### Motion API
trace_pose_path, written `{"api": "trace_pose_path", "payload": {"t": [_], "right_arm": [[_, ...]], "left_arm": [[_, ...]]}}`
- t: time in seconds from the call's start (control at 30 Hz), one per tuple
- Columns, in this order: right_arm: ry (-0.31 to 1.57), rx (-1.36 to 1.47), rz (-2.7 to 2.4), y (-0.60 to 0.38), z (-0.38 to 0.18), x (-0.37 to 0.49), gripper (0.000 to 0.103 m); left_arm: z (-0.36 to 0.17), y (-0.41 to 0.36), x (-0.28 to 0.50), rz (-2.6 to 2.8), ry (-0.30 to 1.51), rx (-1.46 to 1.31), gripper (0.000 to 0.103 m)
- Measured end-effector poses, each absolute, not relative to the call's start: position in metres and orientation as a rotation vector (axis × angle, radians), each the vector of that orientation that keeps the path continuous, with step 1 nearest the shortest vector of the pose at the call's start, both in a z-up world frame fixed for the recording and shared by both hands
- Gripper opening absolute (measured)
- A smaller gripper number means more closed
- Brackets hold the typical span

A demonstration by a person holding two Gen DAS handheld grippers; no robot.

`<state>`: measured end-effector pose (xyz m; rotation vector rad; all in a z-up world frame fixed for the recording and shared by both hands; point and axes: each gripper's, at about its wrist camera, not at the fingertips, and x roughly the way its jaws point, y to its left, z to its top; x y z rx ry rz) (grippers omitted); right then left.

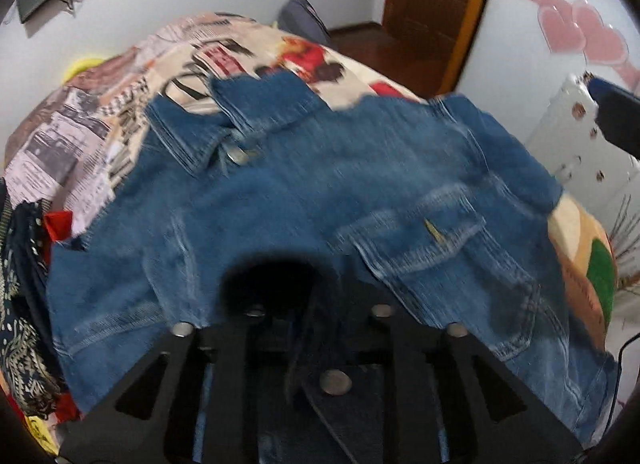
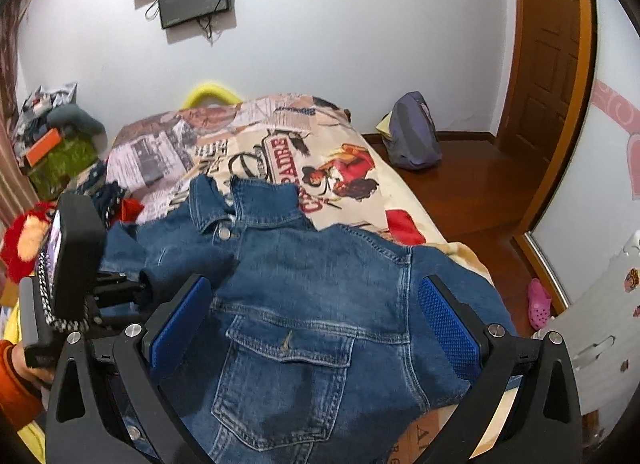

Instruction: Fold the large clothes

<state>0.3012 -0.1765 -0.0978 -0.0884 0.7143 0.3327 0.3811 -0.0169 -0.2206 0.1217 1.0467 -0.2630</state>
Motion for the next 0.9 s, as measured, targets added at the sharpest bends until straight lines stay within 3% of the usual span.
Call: {"api": "trace_pose_path", "payload": {"t": [0.03, 0.07, 0.3, 0.53, 0.9], "right_arm": [[0.718, -0.097, 0.336, -0.176, -0.099, 0.299, 0.103], [0.721, -0.107, 0.341, -0.174, -0.1, 0.297, 0.103], [0.713, -0.174, 0.362, -0.162, -0.094, 0.287, 0.103], [0.672, -0.236, 0.453, -0.126, -0.085, 0.274, 0.103], [0.723, -0.553, 0.603, -0.025, -0.126, 0.279, 0.103]], "left_arm": [[-0.221, -0.018, 0.377, -0.263, 1.049, 0.123, 0.052], [-0.22, -0.019, 0.37, -0.266, 1.042, 0.121, 0.056], [-0.185, 0.005, 0.335, -0.264, 0.985, 0.103, 0.062], [-0.153, 0.087, 0.297, -0.092, 0.912, 0.079, 0.071], [-0.206, 0.211, 0.235, 0.142, 1.03, -0.073, 0.071]]}}
